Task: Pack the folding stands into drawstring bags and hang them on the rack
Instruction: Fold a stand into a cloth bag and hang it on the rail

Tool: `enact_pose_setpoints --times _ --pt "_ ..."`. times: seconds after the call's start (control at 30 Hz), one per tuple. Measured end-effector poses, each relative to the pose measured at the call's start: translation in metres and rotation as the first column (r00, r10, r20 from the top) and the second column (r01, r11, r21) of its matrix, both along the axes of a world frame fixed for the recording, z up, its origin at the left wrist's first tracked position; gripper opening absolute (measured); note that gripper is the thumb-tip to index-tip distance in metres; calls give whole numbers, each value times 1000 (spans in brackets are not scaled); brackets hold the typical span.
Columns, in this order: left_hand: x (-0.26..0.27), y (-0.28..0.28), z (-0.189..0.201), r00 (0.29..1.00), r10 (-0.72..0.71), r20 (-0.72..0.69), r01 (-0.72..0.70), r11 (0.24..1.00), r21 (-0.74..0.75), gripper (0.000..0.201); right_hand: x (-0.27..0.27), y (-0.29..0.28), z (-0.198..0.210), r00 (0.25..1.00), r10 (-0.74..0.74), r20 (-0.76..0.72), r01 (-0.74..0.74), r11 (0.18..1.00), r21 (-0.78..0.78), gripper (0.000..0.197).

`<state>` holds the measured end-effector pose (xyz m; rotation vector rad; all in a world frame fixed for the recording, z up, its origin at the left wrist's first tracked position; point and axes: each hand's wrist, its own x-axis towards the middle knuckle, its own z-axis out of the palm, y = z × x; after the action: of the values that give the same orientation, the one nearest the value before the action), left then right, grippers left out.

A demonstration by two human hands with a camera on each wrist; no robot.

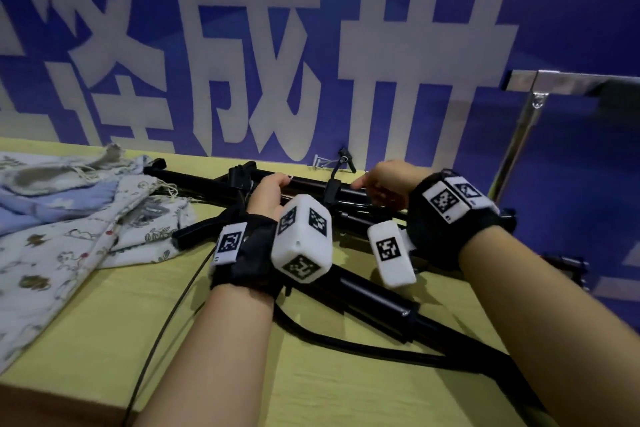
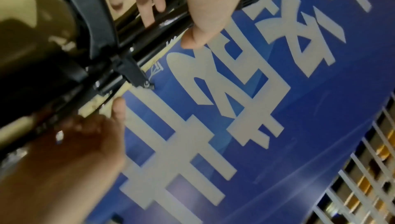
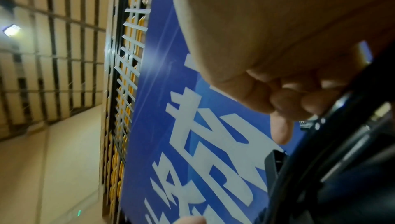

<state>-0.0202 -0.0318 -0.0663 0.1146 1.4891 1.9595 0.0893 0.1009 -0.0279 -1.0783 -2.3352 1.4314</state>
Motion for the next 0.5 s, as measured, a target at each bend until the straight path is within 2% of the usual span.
enact_pose_setpoints --times 0.1,0.13,0.17,0.23,0.3,0.4,0.5 --pt "1 -3 6 996 40 77 -46 996 77 16 -2 1 -16 994 -28 -109 9 984 -177 25" --pt "2 -2 9 985 119 124 -137 978 155 13 -2 1 -22 992 -31 -119 5 978 -210 28" --pt "2 0 11 956 227 187 -269 934 237 23 -1 2 -26 992 -36 -118 10 976 -217 28" --pt "9 4 15 874 401 274 -478 810 341 39 -1 3 -31 993 -59 -99 46 991 -126 26" --pt "12 7 16 839 475 265 -544 748 381 38 -2 4 -32 994 -62 -90 61 998 -12 25" --pt "7 10 13 828 513 227 -561 759 329 39 -2 4 -33 992 -62 -112 64 998 17 34" --pt "3 10 15 838 529 131 -545 805 234 18 2 2 -35 994 -17 -109 18 1000 8 26"
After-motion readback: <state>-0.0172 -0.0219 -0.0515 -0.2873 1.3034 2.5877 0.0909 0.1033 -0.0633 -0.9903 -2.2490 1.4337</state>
